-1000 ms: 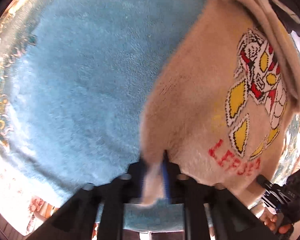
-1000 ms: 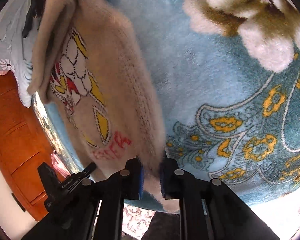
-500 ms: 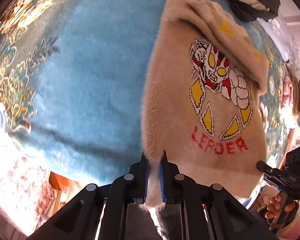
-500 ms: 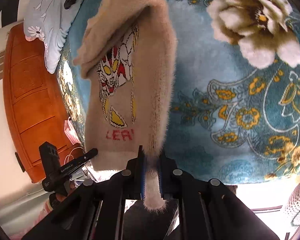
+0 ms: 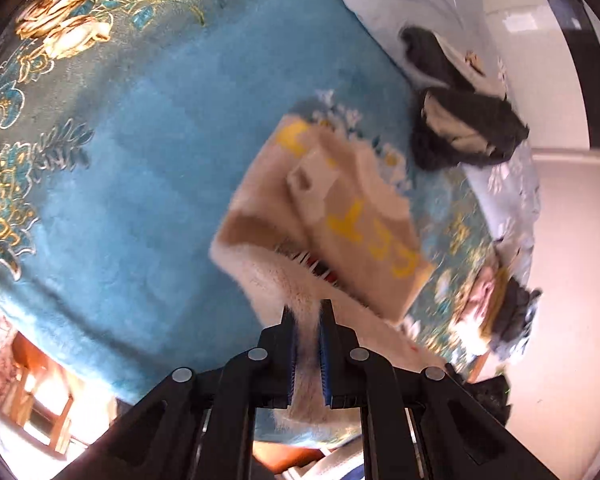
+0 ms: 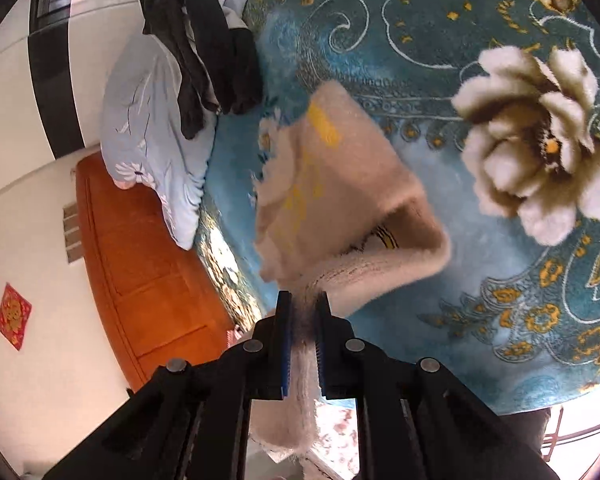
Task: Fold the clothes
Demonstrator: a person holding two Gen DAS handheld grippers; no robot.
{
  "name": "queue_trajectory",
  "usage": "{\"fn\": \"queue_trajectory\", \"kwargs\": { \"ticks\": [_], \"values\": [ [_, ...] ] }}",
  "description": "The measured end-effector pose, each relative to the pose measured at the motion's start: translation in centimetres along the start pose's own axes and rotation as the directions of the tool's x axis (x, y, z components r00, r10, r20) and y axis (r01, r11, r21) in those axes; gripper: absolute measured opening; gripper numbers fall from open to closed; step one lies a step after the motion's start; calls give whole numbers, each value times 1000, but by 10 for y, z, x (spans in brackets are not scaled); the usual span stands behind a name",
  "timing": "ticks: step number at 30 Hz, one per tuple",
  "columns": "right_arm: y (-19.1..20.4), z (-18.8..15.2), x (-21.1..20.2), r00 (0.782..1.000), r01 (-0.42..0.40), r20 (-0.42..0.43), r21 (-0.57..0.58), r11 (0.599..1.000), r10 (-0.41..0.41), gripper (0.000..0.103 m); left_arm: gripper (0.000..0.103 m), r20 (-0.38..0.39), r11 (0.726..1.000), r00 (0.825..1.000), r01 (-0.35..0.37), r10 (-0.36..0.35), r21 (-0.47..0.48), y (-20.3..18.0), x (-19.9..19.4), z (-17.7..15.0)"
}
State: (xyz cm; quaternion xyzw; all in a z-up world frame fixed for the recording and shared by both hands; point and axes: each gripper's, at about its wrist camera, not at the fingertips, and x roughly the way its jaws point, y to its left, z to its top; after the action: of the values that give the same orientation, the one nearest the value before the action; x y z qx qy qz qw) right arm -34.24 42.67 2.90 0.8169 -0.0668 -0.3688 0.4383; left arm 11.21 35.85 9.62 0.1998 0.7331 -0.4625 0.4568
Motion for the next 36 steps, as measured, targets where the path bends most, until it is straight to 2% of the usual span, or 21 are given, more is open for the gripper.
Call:
{"fn": "queue_trajectory", "kwargs": {
  "ticks": [8, 14, 16, 18, 20, 21, 23, 25, 27, 28, 30, 31, 32, 36],
  "values": [
    [-3, 34, 8, 999, -13, 51, 165, 986, 4, 11, 14, -77, 983, 993, 71, -85, -170, -13, 44, 71],
    [-3, 60, 21, 997, 17, 73, 203, 979, -32, 16, 17, -98, 969, 990, 73, -98, -235, -24, 85, 108],
    [-1, 68, 22, 995, 20, 89, 207, 978, -39, 20, 31, -84, 957, 989, 97, -124, -275, -23, 92, 116],
    [1, 76, 19, 993, 16, 112, 201, 979, -39, 22, 46, -48, 936, 983, 153, -177, -318, -21, 95, 121],
    [1, 83, 14, 991, 3, 131, 205, 979, -30, 26, 50, -17, 917, 975, 201, -221, -344, -15, 94, 122],
    [0, 85, 12, 990, 5, 138, 208, 978, -34, 27, 52, -15, 917, 975, 202, -221, -345, -12, 94, 122],
    [-3, 87, 9, 989, 20, 140, 209, 978, -50, 28, 54, -16, 926, 980, 181, -197, -332, -6, 93, 120],
    [-9, 85, 11, 988, 59, 131, 209, 976, -87, 33, 56, -29, 947, 990, 125, -140, -297, -1, 95, 116],
    [-15, 83, 15, 986, 97, 116, 205, 974, -122, 46, 57, -58, 978, 998, 14, -27, -209, -1, 100, 112],
    [-16, 83, 20, 985, 118, 103, 190, 975, -140, 46, 58, -71, 987, 997, -47, 37, -150, -4, 104, 111],
    [-18, 81, 30, 982, 161, 76, 159, 974, -175, 51, 60, -92, 991, 988, -130, 125, -42, -10, 116, 108],
    [-17, 81, 35, 978, 189, 68, 135, 973, -199, 58, 62, -102, 988, 983, -155, 155, 3, -12, 123, 107],
    [-15, 82, 41, 972, 218, 64, 104, 971, -225, 72, 63, -113, 985, 979, -167, 170, 33, -14, 130, 107],
    [-5, 84, 62, 957, 285, 51, -21, 958, -284, 74, 69, -132, 977, 972, -177, 192, 121, -20, 150, 106]
  ]
}}
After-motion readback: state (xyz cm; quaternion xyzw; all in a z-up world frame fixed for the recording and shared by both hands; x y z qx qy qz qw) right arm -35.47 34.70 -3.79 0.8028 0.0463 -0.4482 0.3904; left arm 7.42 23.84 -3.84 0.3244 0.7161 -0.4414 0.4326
